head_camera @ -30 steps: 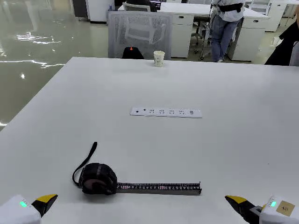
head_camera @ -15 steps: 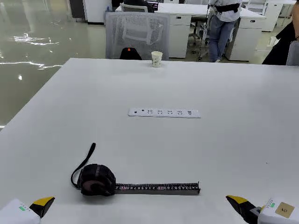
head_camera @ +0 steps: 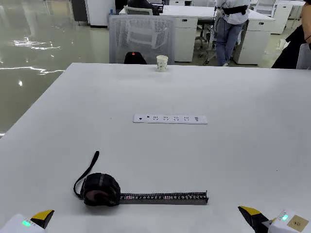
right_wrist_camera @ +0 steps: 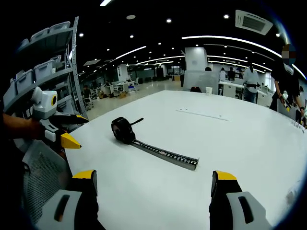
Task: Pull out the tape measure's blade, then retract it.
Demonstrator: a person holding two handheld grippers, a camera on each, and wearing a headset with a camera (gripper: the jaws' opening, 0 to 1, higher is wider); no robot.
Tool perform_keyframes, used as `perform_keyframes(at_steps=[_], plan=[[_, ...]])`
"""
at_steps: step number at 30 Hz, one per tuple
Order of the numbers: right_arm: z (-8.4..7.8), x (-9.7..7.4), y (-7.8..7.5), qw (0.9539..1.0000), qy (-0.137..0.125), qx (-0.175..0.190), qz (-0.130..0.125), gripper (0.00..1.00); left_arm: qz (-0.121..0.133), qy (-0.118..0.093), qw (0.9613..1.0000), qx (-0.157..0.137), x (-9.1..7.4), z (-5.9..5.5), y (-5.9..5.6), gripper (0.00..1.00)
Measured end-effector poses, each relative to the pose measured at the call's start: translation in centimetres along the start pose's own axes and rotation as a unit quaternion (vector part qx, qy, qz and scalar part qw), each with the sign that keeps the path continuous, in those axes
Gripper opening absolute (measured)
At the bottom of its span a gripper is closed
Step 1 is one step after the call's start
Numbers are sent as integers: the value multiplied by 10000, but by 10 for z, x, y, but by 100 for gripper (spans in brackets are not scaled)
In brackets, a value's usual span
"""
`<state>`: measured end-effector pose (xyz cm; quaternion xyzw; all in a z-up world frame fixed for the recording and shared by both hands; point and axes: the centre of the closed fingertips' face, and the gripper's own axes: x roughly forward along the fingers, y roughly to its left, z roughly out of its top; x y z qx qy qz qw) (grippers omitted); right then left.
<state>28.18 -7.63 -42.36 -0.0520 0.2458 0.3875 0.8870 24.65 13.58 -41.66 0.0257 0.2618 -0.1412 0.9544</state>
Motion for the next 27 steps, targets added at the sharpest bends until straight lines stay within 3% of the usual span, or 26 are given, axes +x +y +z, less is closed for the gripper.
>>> perform_keyframes(at_steps=[27], plan=[[3, 2, 10, 9999, -48, 115, -78, 99, 164, -44, 9996, -221, 0, 0, -8, 99]])
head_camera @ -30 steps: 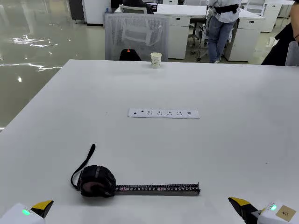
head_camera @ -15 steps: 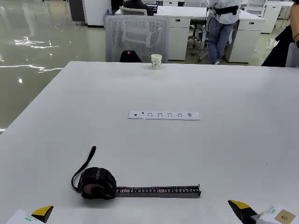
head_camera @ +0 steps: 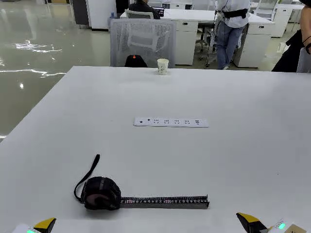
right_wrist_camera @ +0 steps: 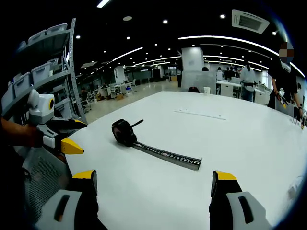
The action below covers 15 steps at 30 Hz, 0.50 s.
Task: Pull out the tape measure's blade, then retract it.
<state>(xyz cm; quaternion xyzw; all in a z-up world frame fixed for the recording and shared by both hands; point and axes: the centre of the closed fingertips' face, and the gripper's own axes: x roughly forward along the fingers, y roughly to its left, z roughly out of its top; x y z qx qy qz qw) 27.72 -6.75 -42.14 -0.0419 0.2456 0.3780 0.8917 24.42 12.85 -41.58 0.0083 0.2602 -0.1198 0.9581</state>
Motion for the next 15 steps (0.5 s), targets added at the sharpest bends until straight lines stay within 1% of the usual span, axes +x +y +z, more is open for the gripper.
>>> perform_keyframes(at_steps=[2, 15], plan=[[1, 0, 0, 10000, -8, -9, -9, 99, -3, 19, 10000, 1, 0, -1, -1, 99], [2, 0, 2, 10000, -30, 1, 2, 99, 67, -25, 9999, -85, 0, -1, -1, 99]])
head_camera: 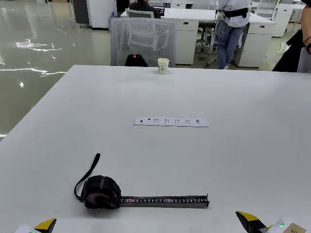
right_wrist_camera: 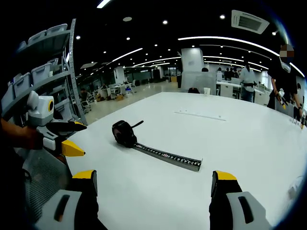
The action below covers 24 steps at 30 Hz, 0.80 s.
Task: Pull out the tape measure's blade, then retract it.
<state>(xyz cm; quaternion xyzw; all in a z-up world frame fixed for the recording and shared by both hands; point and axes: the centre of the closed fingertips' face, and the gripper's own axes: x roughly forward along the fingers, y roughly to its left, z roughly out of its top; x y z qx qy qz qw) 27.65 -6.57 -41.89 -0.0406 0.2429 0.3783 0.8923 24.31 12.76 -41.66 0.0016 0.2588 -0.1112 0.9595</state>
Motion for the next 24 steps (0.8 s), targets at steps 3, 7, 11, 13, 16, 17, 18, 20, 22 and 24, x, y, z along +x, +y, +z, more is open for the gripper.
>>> perform_keyframes(at_steps=[3, 7, 11, 13, 16, 17, 18, 20, 22, 24], plan=[[0, 0, 1, 10000, 0, -36, 11, 99, 12, -17, 10000, -23, 0, 1, 0, 99], [0, 0, 1, 10000, -19, -35, 14, 99, 29, -38, 10000, -59, 0, 1, 0, 99], [0, 0, 1, 10000, -17, -57, 24, 98, 42, -39, 10000, -65, 1, 2, 0, 99], [0, 0, 1, 10000, -20, -49, 25, 98, 58, -53, 9999, -77, 1, 3, 1, 99], [0, 0, 1, 10000, -26, -42, 40, 98, 64, -59, 9999, -94, 2, 3, 1, 99], [0, 0, 1, 10000, -28, -48, 42, 98, 84, -69, 9999, -86, 2, 3, 2, 99], [0, 0, 1, 10000, -21, -49, 62, 98, 75, -69, 9999, -86, 2, 3, 1, 99], [-1, 0, 1, 9999, -16, -45, 92, 98, 80, -70, 9999, -99, 2, 4, 1, 99], [-1, 0, 2, 9999, -14, -66, 141, 98, 83, -64, 9999, -100, 3, 4, 0, 99], [-1, 0, 3, 9998, -4, -98, 180, 98, 96, -74, 9999, -101, 3, 4, 1, 99]])
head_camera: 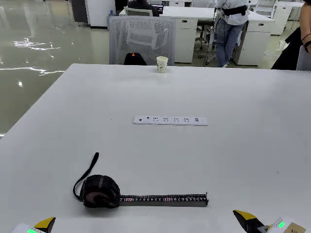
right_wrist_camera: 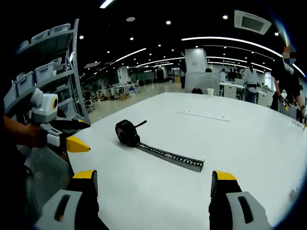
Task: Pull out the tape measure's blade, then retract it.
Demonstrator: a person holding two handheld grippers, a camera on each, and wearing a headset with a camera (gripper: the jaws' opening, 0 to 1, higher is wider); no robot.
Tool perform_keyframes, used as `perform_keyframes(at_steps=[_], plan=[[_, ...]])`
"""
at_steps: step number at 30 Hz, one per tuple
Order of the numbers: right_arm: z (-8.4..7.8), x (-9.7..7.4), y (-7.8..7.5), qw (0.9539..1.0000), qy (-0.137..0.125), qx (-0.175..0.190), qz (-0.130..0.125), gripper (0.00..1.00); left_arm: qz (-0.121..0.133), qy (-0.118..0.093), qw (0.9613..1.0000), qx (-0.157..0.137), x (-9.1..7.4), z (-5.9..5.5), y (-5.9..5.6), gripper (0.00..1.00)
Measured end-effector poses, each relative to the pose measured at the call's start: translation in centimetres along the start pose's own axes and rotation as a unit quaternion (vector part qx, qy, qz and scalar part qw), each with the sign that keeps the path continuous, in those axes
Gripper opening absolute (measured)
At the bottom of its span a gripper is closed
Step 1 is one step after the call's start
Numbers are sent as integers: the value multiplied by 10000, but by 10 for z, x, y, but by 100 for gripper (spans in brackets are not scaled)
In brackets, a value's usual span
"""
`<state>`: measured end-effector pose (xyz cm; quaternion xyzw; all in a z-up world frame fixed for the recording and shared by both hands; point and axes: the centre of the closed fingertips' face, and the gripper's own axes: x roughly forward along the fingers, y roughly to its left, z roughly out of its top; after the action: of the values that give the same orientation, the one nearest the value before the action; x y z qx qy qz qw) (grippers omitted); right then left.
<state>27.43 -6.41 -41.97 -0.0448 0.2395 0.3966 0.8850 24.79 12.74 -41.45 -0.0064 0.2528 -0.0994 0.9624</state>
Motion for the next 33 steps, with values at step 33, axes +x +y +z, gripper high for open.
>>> perform_keyframes(at_steps=[33], plan=[[-1, 11, -13, 9961, 327, -430, 692, 94, 111, 16, 9999, -77, 19, 8, 10, 99]])
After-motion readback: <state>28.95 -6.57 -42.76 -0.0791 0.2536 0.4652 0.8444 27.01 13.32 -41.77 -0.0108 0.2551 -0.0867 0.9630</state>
